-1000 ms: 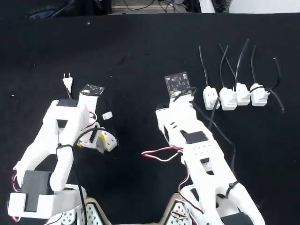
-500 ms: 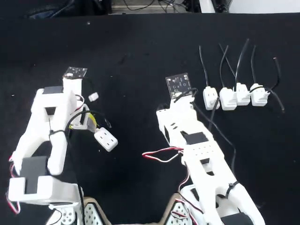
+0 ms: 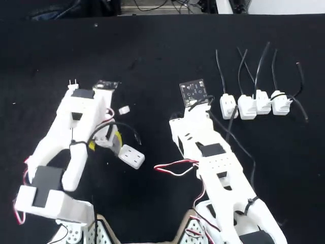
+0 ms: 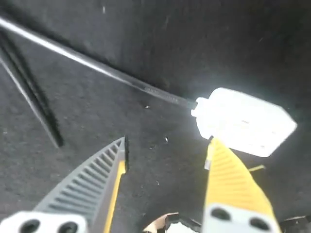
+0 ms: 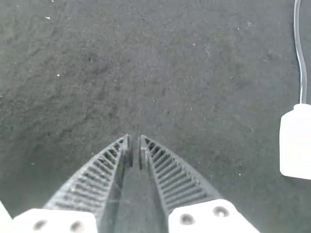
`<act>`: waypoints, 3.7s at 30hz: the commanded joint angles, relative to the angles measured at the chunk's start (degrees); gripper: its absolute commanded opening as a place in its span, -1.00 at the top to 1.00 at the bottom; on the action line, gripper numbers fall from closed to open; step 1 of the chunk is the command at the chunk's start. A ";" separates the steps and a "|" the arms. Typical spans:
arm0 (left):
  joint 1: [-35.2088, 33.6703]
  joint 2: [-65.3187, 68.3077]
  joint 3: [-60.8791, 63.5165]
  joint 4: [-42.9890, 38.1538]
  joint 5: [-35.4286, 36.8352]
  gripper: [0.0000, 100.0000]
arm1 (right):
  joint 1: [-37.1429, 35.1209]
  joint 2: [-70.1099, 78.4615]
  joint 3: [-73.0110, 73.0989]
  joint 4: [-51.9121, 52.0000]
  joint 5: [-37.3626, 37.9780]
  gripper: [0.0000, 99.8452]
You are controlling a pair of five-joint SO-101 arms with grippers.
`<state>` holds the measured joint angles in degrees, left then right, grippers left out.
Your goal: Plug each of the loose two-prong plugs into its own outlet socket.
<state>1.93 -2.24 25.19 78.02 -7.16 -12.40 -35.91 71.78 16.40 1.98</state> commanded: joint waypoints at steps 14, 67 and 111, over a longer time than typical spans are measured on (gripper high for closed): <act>-15.25 6.24 -11.38 -33.05 0.62 0.47 | 0.97 -2.24 -0.40 -1.32 -0.09 0.96; -18.77 -1.93 -36.35 9.05 0.97 0.94 | 0.88 -10.59 -5.32 13.10 -0.18 0.96; 0.75 -41.05 36.26 -36.84 16.79 0.44 | 4.57 -71.78 11.38 45.27 9.93 0.79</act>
<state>5.27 -44.09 56.92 46.20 9.01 -2.90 -103.08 88.84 61.49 13.23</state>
